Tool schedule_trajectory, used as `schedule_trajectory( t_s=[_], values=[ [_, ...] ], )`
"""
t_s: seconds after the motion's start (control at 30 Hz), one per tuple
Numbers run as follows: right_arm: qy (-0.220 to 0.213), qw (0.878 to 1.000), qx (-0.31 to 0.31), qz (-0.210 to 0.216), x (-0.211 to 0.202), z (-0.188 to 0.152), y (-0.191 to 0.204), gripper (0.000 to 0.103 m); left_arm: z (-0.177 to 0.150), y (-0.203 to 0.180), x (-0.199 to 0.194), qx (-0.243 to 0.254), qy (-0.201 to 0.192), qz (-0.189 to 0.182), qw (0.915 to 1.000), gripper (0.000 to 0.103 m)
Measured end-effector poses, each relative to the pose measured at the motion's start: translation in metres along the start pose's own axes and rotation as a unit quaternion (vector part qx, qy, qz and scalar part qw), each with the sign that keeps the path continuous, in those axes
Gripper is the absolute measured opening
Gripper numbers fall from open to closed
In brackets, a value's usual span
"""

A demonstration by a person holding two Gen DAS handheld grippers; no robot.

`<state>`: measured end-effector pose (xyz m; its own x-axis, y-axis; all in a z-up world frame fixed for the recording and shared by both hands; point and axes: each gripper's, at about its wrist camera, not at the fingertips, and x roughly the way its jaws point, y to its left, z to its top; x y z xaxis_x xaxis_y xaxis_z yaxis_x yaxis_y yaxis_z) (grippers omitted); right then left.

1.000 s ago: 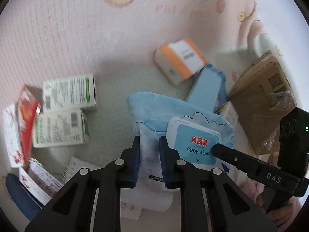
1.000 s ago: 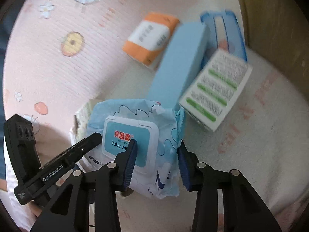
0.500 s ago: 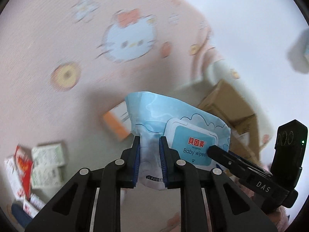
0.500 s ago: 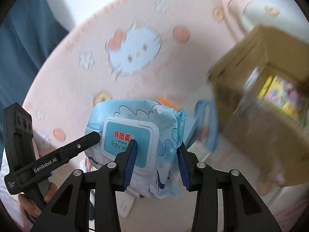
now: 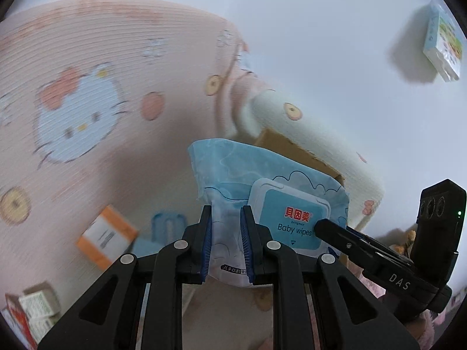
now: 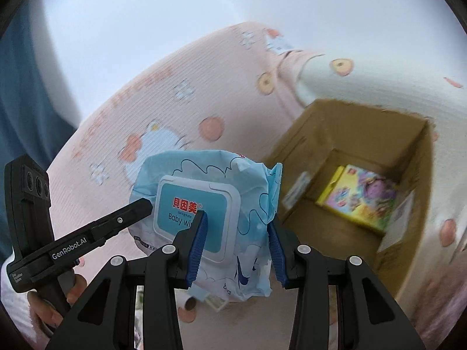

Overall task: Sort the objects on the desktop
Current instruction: 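Carry the baby wipes pack with the right gripper over the cardboard box, then drop the baby wipes pack into the cardboard box by opening the right gripper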

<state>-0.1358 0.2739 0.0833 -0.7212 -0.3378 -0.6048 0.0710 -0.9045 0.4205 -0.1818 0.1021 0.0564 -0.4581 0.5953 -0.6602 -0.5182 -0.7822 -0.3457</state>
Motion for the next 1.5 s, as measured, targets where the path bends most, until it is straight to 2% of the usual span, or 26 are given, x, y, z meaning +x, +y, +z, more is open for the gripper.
schedule_trajectory(
  t_s=[0.3,0.5,0.67,0.83,0.97,1.07,1.13,1.17,1.23,1.3,1.5],
  values=[
    [0.02,0.997,0.046,-0.059,0.01,0.035,-0.07,0.038,0.03,-0.049,0.086,0.029,0.051,-0.037,0.9976,0.02],
    [0.05,0.99,0.088,-0.094,0.028,0.062,-0.122,0.038,0.052,-0.071,0.157,0.037,0.121,-0.042,0.9911,0.02],
    [0.075,0.986,0.111,-0.104,0.044,0.082,-0.157,0.038,0.065,-0.085,0.196,0.041,0.143,-0.04,0.988,0.02],
    [0.081,0.984,0.11,-0.116,0.052,0.095,-0.173,0.038,0.072,-0.091,0.219,0.036,0.16,-0.04,0.9856,0.02],
    [0.091,0.982,0.107,-0.127,0.066,0.104,-0.183,0.038,0.077,-0.094,0.238,0.035,0.171,-0.026,0.9843,0.02],
    [0.11,0.98,0.094,-0.139,0.083,0.108,-0.185,0.04,0.078,-0.091,0.256,0.016,0.189,-0.011,0.9818,0.021],
    [0.132,0.974,0.086,-0.162,0.095,0.108,-0.187,0.042,0.073,-0.088,0.277,0.02,0.225,0.013,0.9741,0.022],
    [0.136,0.969,0.073,-0.192,0.1,0.109,-0.187,0.045,0.069,-0.087,0.283,0.018,0.238,0.018,0.9708,0.023],
    [0.119,0.968,0.054,-0.214,0.095,0.111,-0.184,0.047,0.065,-0.084,0.284,0.008,0.242,-0.002,0.9703,0.027],
    [0.108,0.97,0.053,-0.209,0.088,0.114,-0.183,0.053,0.063,-0.084,0.28,0.013,0.235,-0.009,0.9719,0.034],
    [0.12,0.975,0.064,-0.176,0.079,0.111,-0.184,0.054,0.058,-0.083,0.27,0.016,0.229,-0.013,0.9731,0.034]
  ],
)
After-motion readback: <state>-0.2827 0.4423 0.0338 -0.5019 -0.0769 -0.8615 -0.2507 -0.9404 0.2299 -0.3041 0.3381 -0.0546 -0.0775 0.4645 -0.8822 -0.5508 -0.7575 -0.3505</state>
